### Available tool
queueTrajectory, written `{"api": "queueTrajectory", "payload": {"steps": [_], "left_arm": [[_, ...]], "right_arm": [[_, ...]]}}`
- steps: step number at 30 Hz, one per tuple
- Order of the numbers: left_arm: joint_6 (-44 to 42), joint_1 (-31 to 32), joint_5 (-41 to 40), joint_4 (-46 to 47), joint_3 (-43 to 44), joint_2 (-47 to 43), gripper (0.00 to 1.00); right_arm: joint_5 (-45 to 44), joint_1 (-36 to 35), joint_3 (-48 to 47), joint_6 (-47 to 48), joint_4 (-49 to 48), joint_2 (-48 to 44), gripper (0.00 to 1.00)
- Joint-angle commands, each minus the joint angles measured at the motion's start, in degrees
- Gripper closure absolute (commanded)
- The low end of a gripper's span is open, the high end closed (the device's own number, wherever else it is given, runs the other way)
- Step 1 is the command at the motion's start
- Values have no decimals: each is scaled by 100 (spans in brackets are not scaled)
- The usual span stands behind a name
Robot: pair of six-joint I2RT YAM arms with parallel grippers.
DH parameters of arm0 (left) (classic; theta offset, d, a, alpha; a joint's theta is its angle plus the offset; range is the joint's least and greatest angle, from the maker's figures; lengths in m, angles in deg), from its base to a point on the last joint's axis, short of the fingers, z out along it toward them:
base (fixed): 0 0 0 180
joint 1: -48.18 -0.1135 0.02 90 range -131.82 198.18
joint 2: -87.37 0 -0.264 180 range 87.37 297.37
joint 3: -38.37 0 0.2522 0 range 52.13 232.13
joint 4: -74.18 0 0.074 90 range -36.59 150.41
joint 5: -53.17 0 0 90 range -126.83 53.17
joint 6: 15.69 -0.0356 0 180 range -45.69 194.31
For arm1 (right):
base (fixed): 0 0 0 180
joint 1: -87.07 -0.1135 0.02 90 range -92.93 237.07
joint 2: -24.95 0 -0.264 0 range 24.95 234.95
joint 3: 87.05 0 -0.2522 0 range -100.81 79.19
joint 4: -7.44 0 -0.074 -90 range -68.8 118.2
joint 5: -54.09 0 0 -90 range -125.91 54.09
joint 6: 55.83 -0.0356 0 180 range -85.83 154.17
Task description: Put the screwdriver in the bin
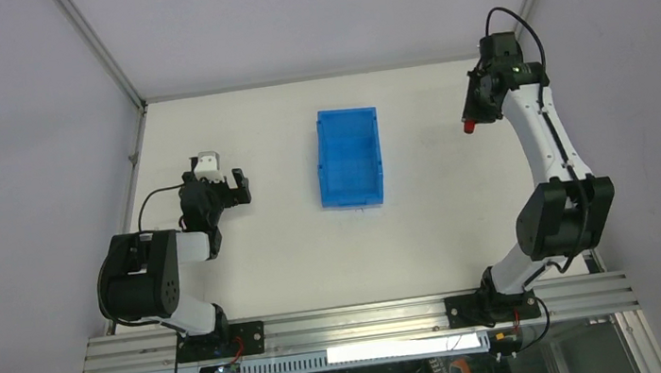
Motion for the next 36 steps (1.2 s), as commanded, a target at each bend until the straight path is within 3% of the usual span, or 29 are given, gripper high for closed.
{"api": "queueTrajectory", "payload": {"steps": [1, 7, 12, 15, 20, 29, 36], "left_arm": [[104, -40, 14, 133, 17, -91, 1], [104, -38, 9, 136, 17, -96, 1], [110, -36, 14, 134, 19, -91, 1], [105, -37, 8, 134, 17, -92, 1], [105, -37, 14, 135, 17, -91, 1], [105, -42, 10, 132, 17, -92, 1], [104, -38, 9, 137, 17, -91, 1]], "right_arm": [[820, -175, -369, -258, 333, -367, 96], [2849, -863, -11, -946, -785, -775, 94], [3009, -1622, 165, -1531, -1587, -766, 91], [2536, -2134, 276, -1756, -1921, -639, 92], [925, -3116, 844, -1966, -2561, -329, 92], [-747, -3876, 912, -2045, -2869, 988, 90], [-1507, -4154, 719, -2433, -2991, 2096, 82]]}}
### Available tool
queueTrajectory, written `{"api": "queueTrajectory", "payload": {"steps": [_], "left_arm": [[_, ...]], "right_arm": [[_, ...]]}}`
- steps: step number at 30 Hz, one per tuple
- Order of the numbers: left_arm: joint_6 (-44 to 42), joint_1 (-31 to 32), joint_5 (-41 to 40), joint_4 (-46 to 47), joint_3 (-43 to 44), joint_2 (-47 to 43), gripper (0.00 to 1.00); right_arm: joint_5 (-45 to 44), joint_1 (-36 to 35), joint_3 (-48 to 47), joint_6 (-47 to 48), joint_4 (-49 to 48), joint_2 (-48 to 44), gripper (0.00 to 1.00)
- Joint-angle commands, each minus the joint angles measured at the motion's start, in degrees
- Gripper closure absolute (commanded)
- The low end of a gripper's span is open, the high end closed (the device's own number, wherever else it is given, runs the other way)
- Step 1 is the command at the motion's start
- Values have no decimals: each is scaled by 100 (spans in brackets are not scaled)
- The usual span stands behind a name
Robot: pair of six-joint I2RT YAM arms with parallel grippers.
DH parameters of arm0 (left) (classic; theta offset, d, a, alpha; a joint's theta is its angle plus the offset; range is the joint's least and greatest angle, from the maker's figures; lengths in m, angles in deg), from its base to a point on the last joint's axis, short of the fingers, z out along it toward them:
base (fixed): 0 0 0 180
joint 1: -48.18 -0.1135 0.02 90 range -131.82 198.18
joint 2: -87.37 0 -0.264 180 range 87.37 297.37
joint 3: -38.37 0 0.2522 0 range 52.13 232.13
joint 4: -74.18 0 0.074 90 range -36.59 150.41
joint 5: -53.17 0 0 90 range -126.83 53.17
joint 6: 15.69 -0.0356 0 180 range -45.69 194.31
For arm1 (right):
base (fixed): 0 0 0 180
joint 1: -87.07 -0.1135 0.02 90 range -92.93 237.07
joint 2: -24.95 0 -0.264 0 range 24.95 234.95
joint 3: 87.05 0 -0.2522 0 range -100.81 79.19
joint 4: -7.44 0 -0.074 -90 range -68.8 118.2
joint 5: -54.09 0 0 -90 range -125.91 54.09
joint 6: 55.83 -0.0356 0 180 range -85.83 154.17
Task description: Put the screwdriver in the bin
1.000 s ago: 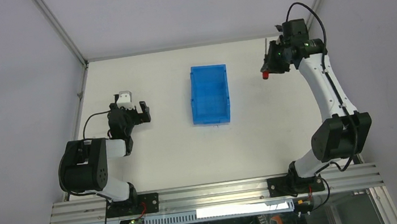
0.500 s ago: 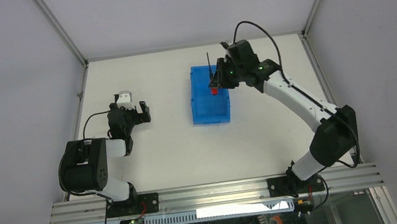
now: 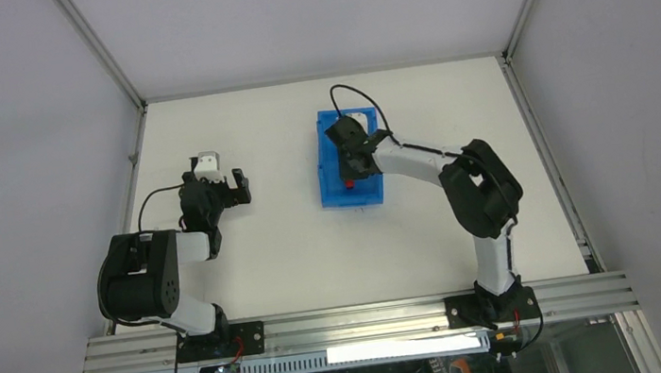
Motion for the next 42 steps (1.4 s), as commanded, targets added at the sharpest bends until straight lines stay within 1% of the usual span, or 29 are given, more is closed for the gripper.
{"api": "queueTrajectory", "payload": {"steps": [1, 3, 4, 7, 11, 15, 19, 21, 22, 25, 26, 28, 29, 32, 33, 35, 38, 42], "left_arm": [[104, -37, 11, 135, 17, -91, 1], [104, -38, 11, 138, 21, -91, 1], [105, -37, 15, 135, 17, -91, 1], [111, -40, 17, 130, 17, -95, 1], [109, -38, 15, 135, 18, -91, 1], [105, -42, 13, 139, 17, -92, 1], [111, -38, 16, 137, 17, -92, 1], [104, -37, 12, 135, 17, -91, 1], [104, -37, 11, 132, 17, -99, 1], [107, -42, 16, 134, 17, -92, 1], [109, -44, 9, 130, 17, -91, 1], [109, -37, 16, 131, 17, -92, 1], [107, -41, 16, 135, 17, -91, 1], [109, -37, 16, 134, 17, -96, 1], [109, -37, 18, 137, 17, -92, 1], [104, -40, 16, 137, 17, -91, 1], [105, -44, 12, 135, 17, -93, 1], [105, -44, 16, 137, 17, -91, 1]], "right_arm": [[-848, -130, -202, -401, -318, 436, 81], [-1008, -176, -183, -525, -363, 528, 78], [-1058, -192, -166, -561, -401, 555, 73], [-1175, -250, -183, -585, -428, 598, 65], [-1263, -301, -430, -430, -257, 491, 47], [-1323, -310, -816, -77, -25, 134, 44], [-1257, -310, -1098, 313, 75, -381, 36], [-1362, -310, -1218, 517, 249, -586, 25], [-1444, -303, -1277, 630, 361, -684, 18], [-1904, -272, -1384, 1045, 607, -923, 5], [-2187, -244, -1391, 1258, 679, -1027, 2], [-2457, -104, -1336, 1511, 811, -1177, 1], [-2449, 9, -1292, 1612, 881, -1282, 1], [-2228, 576, -1054, 1883, 984, -1600, 1], [-2153, 863, -954, 1962, 988, -1748, 1], [-2079, 1269, -687, 2197, 848, -2003, 1], [-1670, 1951, -221, 2539, 535, -2349, 1], [-774, 2901, 365, 2551, 116, -2747, 1]]}}
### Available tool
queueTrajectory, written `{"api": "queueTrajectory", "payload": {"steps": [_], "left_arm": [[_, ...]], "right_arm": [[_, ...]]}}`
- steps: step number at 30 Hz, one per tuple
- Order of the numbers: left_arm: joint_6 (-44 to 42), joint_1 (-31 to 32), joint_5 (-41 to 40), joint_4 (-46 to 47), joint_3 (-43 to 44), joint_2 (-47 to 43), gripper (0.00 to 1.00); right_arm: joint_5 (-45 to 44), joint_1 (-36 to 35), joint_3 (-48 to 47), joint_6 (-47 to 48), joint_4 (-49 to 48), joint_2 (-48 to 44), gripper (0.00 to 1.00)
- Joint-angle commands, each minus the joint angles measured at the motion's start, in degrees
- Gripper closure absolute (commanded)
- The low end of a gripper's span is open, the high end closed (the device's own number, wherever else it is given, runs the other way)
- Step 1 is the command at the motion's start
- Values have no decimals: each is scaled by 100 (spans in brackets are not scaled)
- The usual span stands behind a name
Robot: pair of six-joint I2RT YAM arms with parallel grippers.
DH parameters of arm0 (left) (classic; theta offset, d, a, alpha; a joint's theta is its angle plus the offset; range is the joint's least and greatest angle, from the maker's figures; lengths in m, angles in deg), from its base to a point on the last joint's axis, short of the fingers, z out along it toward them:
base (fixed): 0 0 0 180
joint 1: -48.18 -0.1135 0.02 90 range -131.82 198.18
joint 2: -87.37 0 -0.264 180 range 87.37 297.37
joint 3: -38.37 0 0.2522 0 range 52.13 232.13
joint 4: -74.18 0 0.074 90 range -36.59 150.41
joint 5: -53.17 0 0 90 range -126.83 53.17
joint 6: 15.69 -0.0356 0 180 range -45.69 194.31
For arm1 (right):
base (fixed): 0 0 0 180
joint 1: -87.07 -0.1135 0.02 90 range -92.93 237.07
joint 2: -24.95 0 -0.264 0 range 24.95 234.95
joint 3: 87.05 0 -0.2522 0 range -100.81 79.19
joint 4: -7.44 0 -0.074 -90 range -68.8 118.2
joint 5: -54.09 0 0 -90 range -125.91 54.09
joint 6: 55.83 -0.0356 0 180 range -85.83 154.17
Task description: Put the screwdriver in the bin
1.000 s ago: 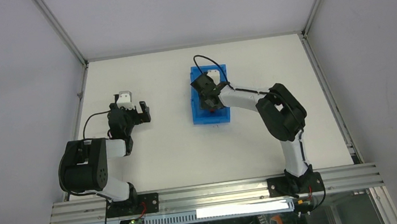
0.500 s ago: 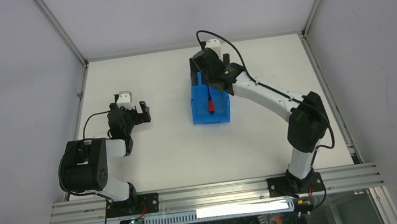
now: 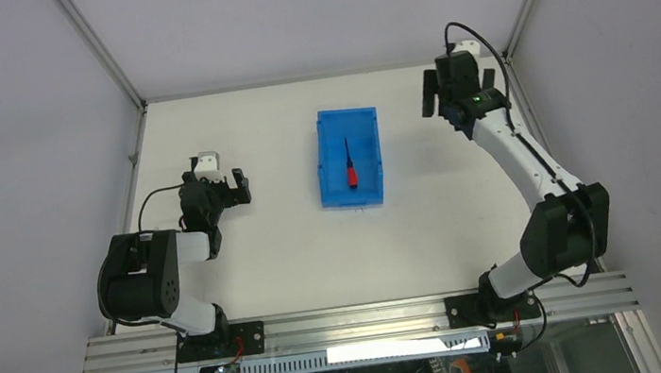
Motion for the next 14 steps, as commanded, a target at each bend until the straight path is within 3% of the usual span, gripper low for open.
{"api": "queueTrajectory", "payload": {"steps": [1, 3, 8, 14], "left_arm": [[105, -40, 16, 129, 15, -91, 1], [107, -38, 16, 129, 15, -91, 1], [104, -37, 12, 139, 19, -92, 1], [105, -38, 14, 136, 17, -91, 1]], "right_arm": [[1123, 835, 576, 303, -681, -645, 1], [1493, 1109, 875, 375, -876, -798, 1], [1361, 1152, 1334, 662, -1483, -1209, 1], [1600, 1188, 1442, 705, -1520, -1472, 1]]}}
